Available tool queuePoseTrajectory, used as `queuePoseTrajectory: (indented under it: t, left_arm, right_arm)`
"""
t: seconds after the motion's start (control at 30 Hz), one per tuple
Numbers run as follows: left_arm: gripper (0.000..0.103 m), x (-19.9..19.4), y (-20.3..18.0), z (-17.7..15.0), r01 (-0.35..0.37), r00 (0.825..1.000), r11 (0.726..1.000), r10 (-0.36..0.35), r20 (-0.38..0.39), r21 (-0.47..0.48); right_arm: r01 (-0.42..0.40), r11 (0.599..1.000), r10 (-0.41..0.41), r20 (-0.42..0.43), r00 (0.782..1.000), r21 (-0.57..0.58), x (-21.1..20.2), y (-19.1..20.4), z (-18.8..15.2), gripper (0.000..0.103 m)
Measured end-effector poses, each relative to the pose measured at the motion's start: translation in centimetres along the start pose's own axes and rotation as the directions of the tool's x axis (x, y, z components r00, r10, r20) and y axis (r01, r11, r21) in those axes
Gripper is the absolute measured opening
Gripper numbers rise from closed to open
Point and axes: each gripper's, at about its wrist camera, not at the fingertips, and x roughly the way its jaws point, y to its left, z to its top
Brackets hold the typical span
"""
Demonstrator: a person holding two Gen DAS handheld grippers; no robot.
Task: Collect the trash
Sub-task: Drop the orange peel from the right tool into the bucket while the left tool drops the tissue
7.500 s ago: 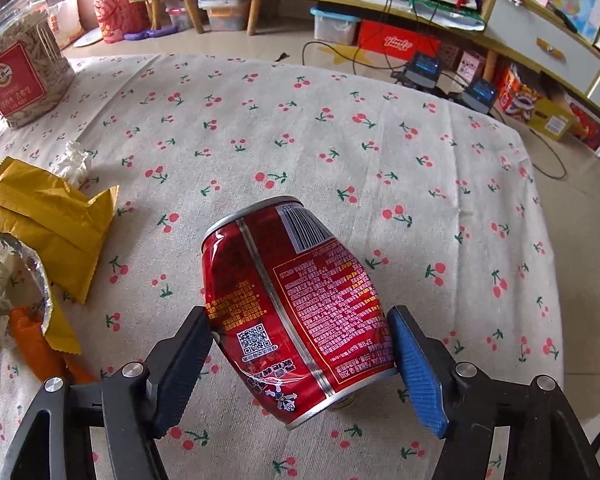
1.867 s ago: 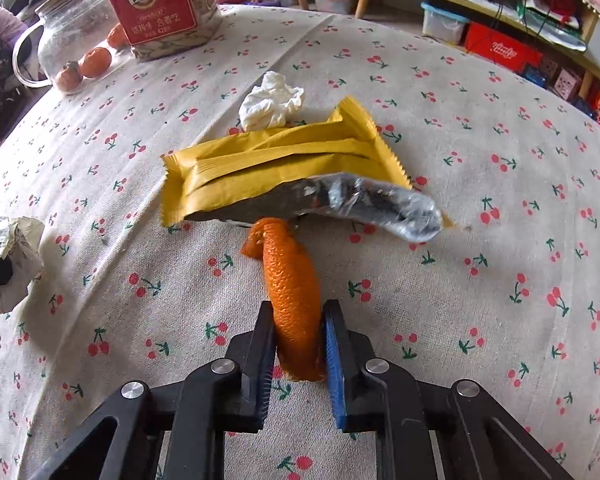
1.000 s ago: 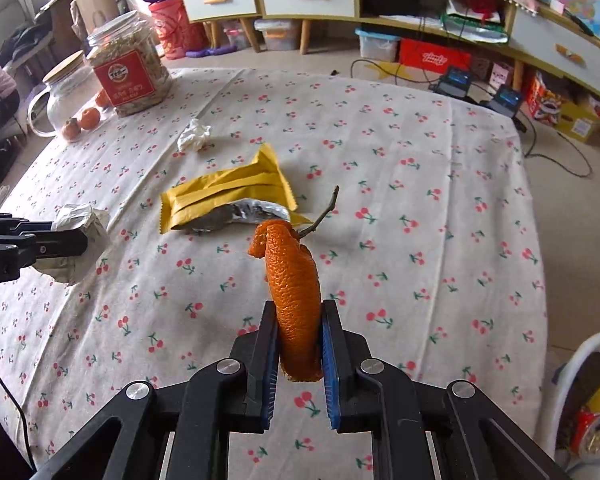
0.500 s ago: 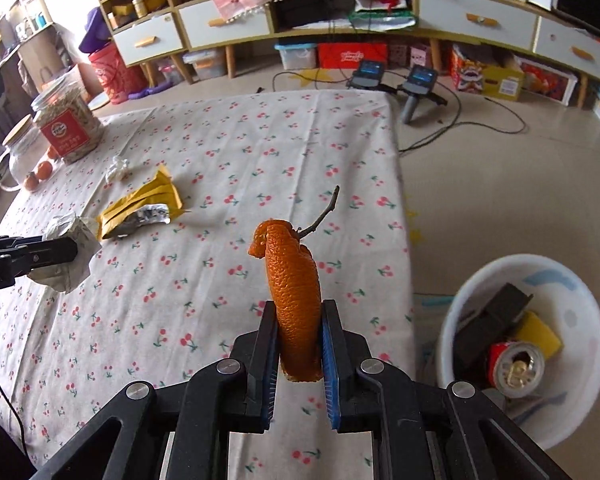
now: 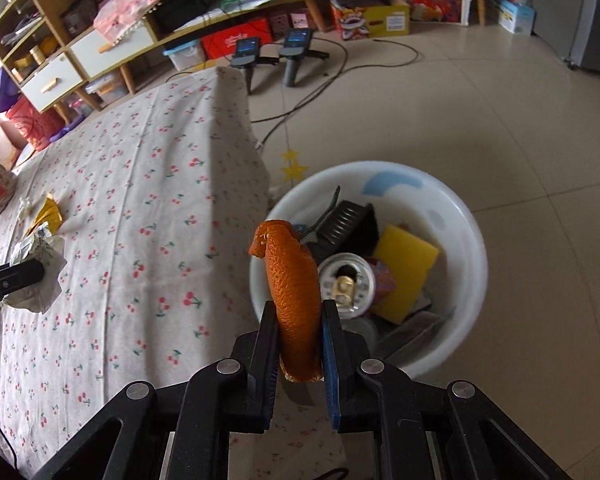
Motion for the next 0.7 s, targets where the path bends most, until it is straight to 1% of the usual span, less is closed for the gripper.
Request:
queuePoseTrajectory:
  t: [0.13,0.23,0.27,0.3,0.33,0.4,0.47,0.57,0.7]
  left_arm:
    - [0.021,1.9,-3.1,0.9,0.033,0.999,0.999,-0.032,-0.012,0.023]
    - [0.021,3.2,-5.4,1.4,0.049,0.999,0.998,-0.048,-0.021,0.043]
    - [0.021,3.6,-6.1,1.6,0.056,0.998,0.997,-0.055,-0.024,0.049]
    - [0.021,4.0,-6.8,1.8,0.064,0.998,0.996,-0.063,-0.028,0.054]
    - [0.021,4.4,-7.4,2.0,0.073,0.997,0.996,-0.071,-0.032,0.058]
    - [0.021,5.1,-8.3,2.5,0.085,0.996,0.994,-0.083,-0.035,0.066]
    - [0.021,5.8,-9.3,2.8,0.093,0.995,0.993,-0.090,-0.041,0.074]
    - [0.021,7.1,-10.4,3.4,0.106,0.993,0.991,-0.102,-0.051,0.084]
    - [0.022,8.8,-11.6,4.1,0.111,0.993,0.988,-0.105,-0.060,0.107]
  right_arm:
    - [0.022,0.998,-0.021,-0.020,1.000,0.051,0.3,-3.0,-0.3,0.017]
    - [0.030,0.996,-0.026,-0.041,0.999,0.081,0.9,-4.2,-0.4,0.018]
    - [0.035,0.996,-0.032,-0.045,0.998,0.087,1.1,-4.6,-0.4,0.021]
    - [0.044,0.995,-0.040,-0.046,0.998,0.094,1.2,-4.9,-0.4,0.021]
    - [0.049,0.994,-0.044,-0.048,0.998,0.102,1.3,-5.1,-0.3,0.023]
    - [0.048,0.990,-0.042,-0.049,0.998,0.132,1.1,-5.8,-0.3,0.038]
    - [0.042,0.985,-0.036,-0.043,0.998,0.167,0.7,-6.5,-0.3,0.043]
    - [0.040,0.980,-0.033,-0.036,0.999,0.195,0.1,-7.2,-0.4,0.043]
    - [0.056,0.977,-0.051,-0.031,0.998,0.204,-0.6,-7.8,-0.6,0.043]
